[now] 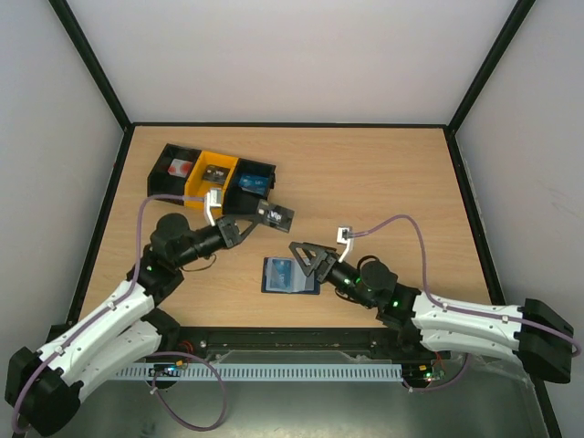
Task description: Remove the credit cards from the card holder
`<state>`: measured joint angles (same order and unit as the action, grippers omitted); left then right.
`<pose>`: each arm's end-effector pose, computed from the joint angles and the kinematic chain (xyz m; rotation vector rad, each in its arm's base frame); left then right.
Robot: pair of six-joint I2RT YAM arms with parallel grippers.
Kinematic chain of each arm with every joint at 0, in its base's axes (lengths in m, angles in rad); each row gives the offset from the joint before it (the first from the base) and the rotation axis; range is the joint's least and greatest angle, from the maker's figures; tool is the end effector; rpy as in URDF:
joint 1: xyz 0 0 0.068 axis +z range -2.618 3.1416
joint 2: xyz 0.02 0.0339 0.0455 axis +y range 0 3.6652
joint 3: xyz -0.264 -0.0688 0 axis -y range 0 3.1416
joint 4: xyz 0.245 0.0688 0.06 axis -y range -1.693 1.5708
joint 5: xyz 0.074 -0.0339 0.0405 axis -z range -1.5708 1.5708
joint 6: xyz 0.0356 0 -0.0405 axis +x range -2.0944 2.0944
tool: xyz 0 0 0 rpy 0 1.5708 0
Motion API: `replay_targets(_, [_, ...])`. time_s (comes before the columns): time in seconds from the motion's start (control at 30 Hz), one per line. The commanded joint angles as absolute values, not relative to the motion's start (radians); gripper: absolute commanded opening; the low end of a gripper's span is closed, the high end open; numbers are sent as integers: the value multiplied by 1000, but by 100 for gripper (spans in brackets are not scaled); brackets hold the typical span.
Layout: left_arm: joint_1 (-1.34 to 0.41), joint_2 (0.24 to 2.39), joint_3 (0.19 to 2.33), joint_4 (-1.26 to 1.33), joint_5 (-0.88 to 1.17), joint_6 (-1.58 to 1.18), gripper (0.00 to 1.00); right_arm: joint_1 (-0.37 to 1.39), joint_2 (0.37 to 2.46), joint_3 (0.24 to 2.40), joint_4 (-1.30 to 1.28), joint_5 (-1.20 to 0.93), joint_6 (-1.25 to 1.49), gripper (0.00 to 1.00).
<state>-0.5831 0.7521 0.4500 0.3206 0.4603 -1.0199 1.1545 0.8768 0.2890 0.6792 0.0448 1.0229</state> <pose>0.1456 -0.1150 0.2802 0.0286 1.8001 -1.5670 0.0813 0.1799 0.2405 -0.0718 1.7398 1.6721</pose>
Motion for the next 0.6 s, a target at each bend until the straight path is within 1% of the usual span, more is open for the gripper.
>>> replay_targets(0.0, [-516, 787, 566, 167, 446, -868, 3, 1161, 779, 241, 528, 113, 962, 97])
replay_targets(0.03, [-497, 793, 577, 156, 450, -863, 3, 1161, 767, 227, 518, 120, 961, 98])
replay_targets(0.23, [-312, 867, 678, -16, 464, -763, 3, 1161, 667, 159, 445, 169, 928, 98])
replay_targets(0.4, [-132, 980, 789, -140, 502, -660, 3, 1161, 628, 157, 380, 187, 901, 98])
replay_targets(0.5, [-54, 1050, 856, -176, 519, -619, 3, 1161, 608, 155, 360, 195, 881, 98])
replay_targets(0.57, [-25, 1090, 892, -176, 481, -597, 3, 1161, 598, 154, 357, 201, 870, 98])
